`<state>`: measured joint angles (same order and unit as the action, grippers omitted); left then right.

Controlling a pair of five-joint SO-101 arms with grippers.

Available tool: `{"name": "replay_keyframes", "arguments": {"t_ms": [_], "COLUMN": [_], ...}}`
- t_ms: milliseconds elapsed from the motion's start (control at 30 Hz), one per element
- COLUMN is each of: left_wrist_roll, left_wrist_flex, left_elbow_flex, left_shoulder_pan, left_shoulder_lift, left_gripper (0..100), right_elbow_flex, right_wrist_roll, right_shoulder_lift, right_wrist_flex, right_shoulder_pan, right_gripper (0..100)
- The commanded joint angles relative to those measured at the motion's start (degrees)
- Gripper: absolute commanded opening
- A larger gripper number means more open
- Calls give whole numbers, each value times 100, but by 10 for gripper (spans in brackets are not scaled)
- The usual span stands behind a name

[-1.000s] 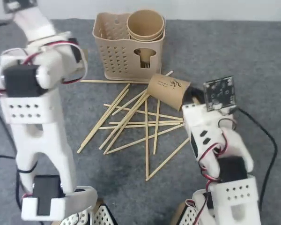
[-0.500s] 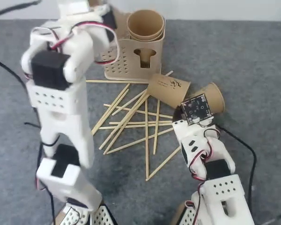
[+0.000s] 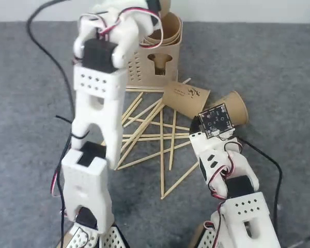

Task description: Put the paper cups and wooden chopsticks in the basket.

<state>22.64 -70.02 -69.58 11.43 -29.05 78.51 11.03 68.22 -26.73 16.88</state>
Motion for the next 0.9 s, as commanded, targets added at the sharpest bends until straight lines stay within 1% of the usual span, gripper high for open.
{"name": "replay_keyframes", "arguments": {"t_ms": [0,167,267,400,567,700,767,867], "left_wrist_roll": [-70,-79,-343,-703,-774,-932,-941,-932], "left_wrist_flex": [211,211,114,-185,-413,-422,-422,-422], "left_elbow_flex": [-242,-251,-259,-268,-259,-233,-233,-233], "left_shoulder_pan": [53,53,79,281,554,580,536,440], "left_shoulder_lift": [-149,-457,-466,-246,53,53,53,53], "left_gripper": [12,13,13,13,13,13,31,90], "right_elbow_flex": [-26,-26,-26,-26,-26,-26,-26,-35], "right_wrist_roll": [114,114,114,114,114,114,114,114], "right_shoulder_lift": [145,163,163,163,163,163,163,154], "right_wrist_flex": [154,154,154,154,154,154,145,145], "right_shoulder_pan": [-13,-13,-13,-13,-13,-13,-4,4], "right_gripper": [9,9,9,9,9,9,9,9]}}
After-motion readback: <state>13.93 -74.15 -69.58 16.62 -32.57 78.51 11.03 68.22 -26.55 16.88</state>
